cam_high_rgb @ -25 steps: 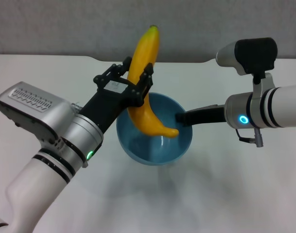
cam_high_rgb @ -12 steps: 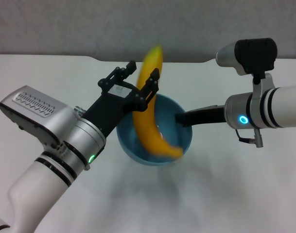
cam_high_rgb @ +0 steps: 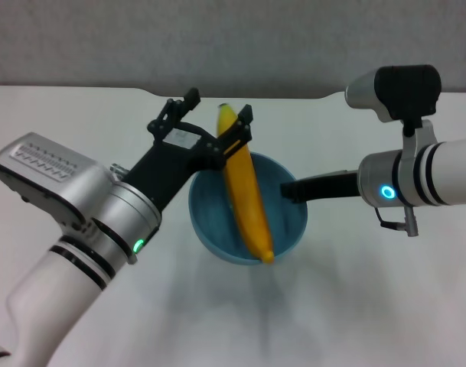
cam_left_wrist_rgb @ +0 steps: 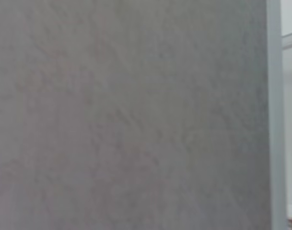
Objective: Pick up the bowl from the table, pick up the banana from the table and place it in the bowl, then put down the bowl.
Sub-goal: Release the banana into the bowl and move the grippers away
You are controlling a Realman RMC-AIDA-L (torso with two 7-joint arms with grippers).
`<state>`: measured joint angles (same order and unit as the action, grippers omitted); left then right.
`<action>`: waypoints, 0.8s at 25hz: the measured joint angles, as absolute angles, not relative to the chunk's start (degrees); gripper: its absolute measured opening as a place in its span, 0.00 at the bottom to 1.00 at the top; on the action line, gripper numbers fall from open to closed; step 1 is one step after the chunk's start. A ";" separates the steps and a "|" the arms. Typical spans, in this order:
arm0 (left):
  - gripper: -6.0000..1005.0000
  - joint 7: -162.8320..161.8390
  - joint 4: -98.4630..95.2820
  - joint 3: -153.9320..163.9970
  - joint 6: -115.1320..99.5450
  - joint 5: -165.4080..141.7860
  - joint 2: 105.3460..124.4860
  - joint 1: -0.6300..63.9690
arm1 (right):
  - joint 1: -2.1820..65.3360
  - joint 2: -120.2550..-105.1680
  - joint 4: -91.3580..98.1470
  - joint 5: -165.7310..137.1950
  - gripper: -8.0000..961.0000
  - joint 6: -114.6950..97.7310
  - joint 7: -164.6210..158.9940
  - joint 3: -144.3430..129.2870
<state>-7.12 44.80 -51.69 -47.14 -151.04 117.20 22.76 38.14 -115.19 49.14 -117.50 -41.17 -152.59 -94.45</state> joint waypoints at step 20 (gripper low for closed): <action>0.89 -8.09 36.44 -68.50 -38.95 -150.99 116.63 22.09 | 51.19 -114.61 32.63 -130.32 0.05 -51.22 -152.41 -78.62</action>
<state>-8.09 36.44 -68.50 -38.95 -150.99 116.63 22.09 51.19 -114.61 32.63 -130.32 -51.22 -152.41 -78.62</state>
